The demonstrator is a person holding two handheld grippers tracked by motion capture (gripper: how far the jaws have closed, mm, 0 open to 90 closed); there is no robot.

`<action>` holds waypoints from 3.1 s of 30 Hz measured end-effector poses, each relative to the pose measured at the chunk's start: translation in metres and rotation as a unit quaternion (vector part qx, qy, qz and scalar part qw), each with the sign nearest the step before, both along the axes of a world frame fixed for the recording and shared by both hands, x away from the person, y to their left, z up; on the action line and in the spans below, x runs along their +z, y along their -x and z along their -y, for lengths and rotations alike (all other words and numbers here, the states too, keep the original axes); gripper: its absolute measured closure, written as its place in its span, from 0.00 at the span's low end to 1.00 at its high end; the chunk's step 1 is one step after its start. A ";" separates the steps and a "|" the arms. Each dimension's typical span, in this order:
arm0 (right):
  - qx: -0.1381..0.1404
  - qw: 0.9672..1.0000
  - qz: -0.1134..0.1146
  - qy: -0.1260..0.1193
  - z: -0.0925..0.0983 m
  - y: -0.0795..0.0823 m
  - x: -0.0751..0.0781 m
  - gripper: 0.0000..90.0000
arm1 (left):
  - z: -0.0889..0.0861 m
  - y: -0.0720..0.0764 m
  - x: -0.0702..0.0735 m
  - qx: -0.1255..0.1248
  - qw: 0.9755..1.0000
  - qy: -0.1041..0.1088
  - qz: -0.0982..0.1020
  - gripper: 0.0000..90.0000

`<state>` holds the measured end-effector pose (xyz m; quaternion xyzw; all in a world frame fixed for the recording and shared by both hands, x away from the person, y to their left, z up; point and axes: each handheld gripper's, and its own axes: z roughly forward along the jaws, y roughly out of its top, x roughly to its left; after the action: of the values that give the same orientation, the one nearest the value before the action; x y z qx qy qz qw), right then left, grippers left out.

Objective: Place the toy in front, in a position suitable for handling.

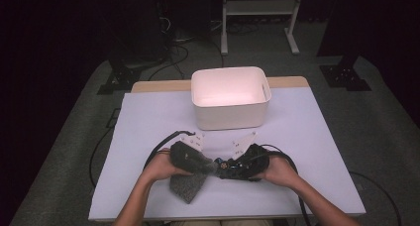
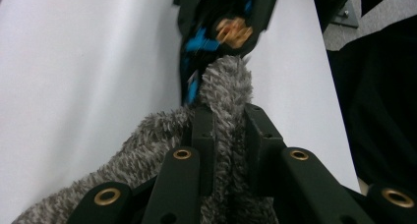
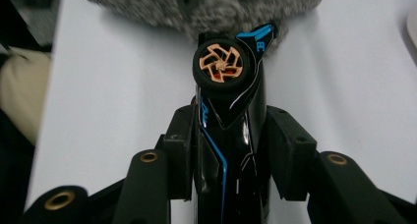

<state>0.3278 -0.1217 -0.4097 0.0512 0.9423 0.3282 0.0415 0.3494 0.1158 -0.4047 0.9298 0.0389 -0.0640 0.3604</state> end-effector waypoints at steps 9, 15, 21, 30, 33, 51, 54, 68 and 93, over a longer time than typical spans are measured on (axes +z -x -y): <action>-0.014 0.995 -0.005 -0.095 0.005 -0.004 0.017 0.66 | -0.001 -0.002 0.045 0.003 0.999 0.029 0.036 0.87; -0.013 0.989 -0.008 -0.144 0.006 -0.004 0.019 0.66 | -0.002 0.003 0.064 -0.004 0.998 0.034 0.052 0.87; -0.023 0.988 -0.015 -0.155 0.023 -0.001 0.019 0.66 | -0.002 0.001 0.056 -0.002 0.999 0.021 0.046 0.87; -0.034 0.987 -0.011 -0.156 0.041 0.005 0.022 0.66 | 0.017 -0.001 0.055 -0.018 0.999 0.020 0.043 0.87; -0.033 0.987 -0.011 -0.154 0.040 0.004 0.022 0.66 | 0.019 -0.002 0.057 -0.020 0.999 0.016 0.043 0.87; -0.020 0.985 -0.009 -0.173 0.019 -0.003 0.027 0.66 | -0.002 -0.001 0.070 -0.005 0.999 0.021 0.044 0.87; -0.020 0.987 0.001 -0.157 0.020 0.001 0.023 0.66 | 0.002 0.000 0.067 -0.011 0.999 0.022 0.042 0.87; -0.031 0.990 0.006 -0.136 0.044 0.009 0.031 0.65 | 0.008 -0.001 0.060 -0.017 0.999 0.014 0.035 0.87; -0.034 0.990 0.013 -0.137 0.049 0.013 0.032 0.66 | 0.024 -0.001 0.065 -0.033 0.998 0.039 0.028 0.87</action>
<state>0.3152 -0.1704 -0.3773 0.0846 0.8855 0.4532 0.0575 0.3500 0.0923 -0.3394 0.9173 -0.0047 -0.0511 0.3949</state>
